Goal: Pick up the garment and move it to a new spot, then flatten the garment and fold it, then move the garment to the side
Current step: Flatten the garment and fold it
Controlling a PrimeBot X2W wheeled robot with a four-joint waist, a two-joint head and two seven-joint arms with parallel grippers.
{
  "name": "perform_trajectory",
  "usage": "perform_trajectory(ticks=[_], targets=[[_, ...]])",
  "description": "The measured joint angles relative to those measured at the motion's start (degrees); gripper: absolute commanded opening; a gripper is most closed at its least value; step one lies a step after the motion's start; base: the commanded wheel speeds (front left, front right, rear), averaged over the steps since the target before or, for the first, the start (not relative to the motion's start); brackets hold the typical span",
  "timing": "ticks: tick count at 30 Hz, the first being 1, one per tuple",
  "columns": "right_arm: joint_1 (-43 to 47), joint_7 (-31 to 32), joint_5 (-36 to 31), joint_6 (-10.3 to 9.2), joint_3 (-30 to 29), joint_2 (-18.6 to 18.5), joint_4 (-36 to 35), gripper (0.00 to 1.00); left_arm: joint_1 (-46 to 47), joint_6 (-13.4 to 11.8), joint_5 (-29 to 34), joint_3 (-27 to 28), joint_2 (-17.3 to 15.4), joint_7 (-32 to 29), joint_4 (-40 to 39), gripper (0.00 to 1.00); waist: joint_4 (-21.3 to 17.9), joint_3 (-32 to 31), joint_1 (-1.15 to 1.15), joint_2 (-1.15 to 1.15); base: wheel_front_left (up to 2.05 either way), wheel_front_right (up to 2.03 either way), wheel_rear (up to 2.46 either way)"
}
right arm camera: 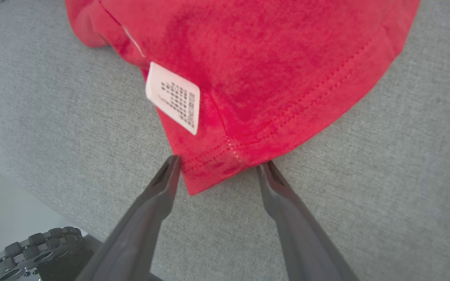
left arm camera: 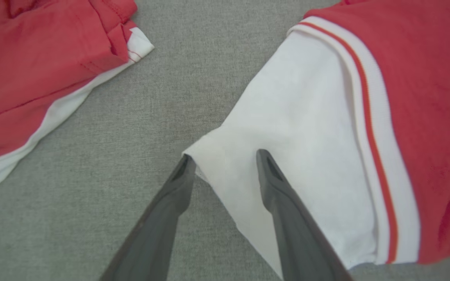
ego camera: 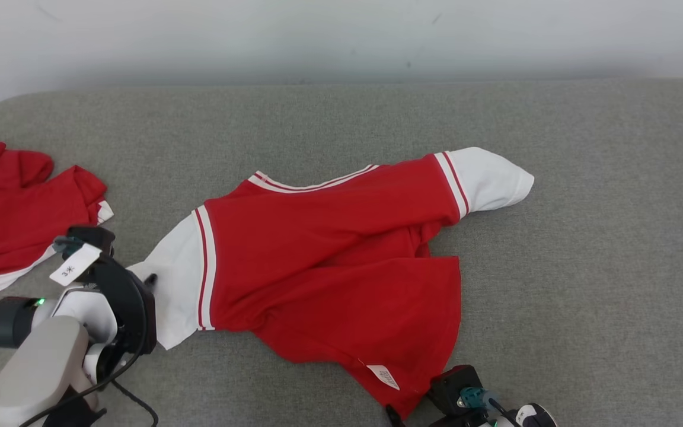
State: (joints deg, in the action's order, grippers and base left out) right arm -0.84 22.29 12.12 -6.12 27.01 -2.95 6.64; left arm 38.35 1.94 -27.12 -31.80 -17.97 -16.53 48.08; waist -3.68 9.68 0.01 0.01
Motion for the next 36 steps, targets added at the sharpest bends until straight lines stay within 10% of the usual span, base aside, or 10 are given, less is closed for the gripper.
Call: perform_trajectory(ticks=[4,13,15,18,24,29,32,36], targets=[[0.0,0.5,-0.1,0.00,-0.1,-0.2,-0.8,1.00,1.1,-0.4,0.4,-0.1,0.9,0.4,1.6,0.00,0.4,0.9,0.00,0.00,0.00,0.00,0.00],[-1.1,1.2,-0.3,0.00,0.1,-0.3,-0.8,0.15,2.2,0.1,0.4,-0.2,1.9,2.0,4.8,0.00,1.2,1.3,-0.01,0.00,0.00,0.00,0.00],[-1.1,1.4,-0.5,0.00,-0.1,-0.4,-0.9,0.21,2.3,0.1,0.4,-0.2,2.1,2.3,5.3,0.00,1.3,1.2,-0.01,0.00,0.00,0.00,0.00],[-1.0,1.5,-0.5,-0.01,-0.3,-0.6,-1.0,0.93,2.8,0.2,0.4,-0.3,2.5,2.7,6.3,0.00,1.3,1.0,-0.01,0.00,0.00,0.00,0.00],[-0.9,1.4,-0.6,-0.44,-1.4,-0.6,-1.4,1.00,3.3,0.7,0.5,-0.5,2.8,3.6,7.5,0.00,1.0,0.7,-0.01,0.00,0.00,0.00,0.00],[-0.9,1.4,-0.6,-0.45,-1.4,-0.6,-1.8,0.20,3.3,1.1,0.5,-0.7,3.1,4.5,8.6,0.00,0.6,0.5,-0.01,-0.01,0.00,0.00,0.00],[-0.9,1.4,-0.6,-0.45,-1.0,-0.5,-1.9,0.00,3.3,1.2,0.5,-0.8,3.4,4.8,9.0,0.00,0.5,0.4,-0.01,0.00,0.00,0.00,0.00],[-0.8,1.5,-0.5,-0.45,-0.6,-0.5,-2.2,0.00,3.4,1.6,0.5,-0.8,3.4,5.4,10.0,0.00,0.4,0.2,-0.01,0.00,0.00,0.00,0.00]])
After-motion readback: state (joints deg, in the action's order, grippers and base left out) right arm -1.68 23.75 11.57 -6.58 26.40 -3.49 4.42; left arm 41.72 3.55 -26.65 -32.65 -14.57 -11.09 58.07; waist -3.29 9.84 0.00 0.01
